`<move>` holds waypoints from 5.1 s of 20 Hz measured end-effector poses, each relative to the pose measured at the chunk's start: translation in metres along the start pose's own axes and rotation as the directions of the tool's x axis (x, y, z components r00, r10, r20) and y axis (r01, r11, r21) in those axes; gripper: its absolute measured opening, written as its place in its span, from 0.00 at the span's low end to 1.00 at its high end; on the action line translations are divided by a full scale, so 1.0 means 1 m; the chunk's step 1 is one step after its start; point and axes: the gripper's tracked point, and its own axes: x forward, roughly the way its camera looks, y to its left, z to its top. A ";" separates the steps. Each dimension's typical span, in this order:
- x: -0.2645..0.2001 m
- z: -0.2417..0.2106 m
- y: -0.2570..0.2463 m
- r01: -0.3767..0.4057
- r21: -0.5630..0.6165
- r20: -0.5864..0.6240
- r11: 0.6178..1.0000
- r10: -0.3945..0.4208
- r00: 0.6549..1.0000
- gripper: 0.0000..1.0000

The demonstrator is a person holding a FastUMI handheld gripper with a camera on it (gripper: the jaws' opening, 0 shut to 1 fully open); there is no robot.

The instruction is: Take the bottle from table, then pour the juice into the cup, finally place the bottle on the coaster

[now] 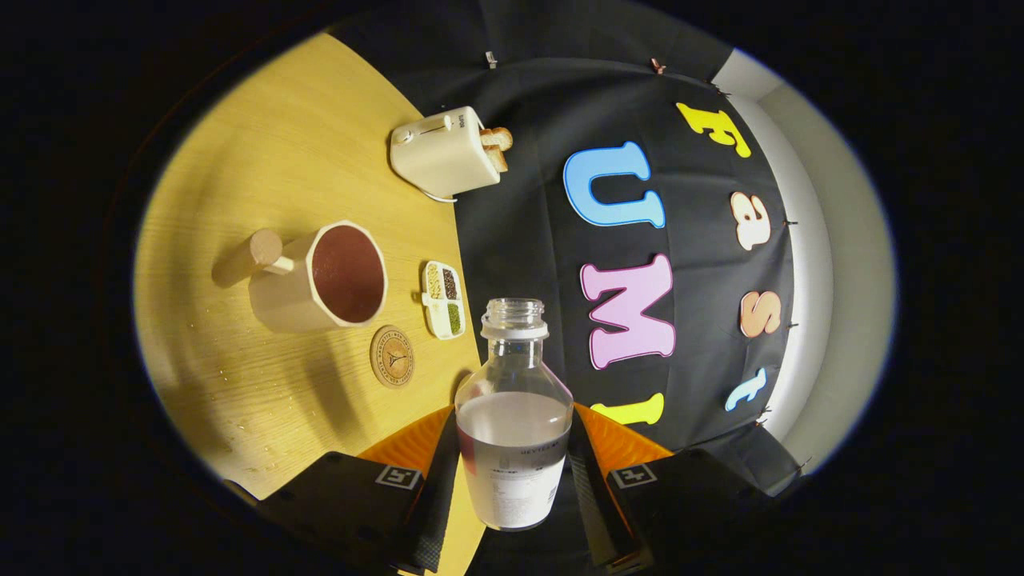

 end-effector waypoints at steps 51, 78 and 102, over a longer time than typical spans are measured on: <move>0.030 0.020 0.033 -0.036 -0.495 0.065 0.868 0.078 0.995 0.70; 0.046 0.027 0.022 0.040 -0.670 0.149 0.741 0.082 0.985 0.70; 0.050 0.071 0.012 0.263 -0.834 0.352 0.486 0.100 0.931 0.70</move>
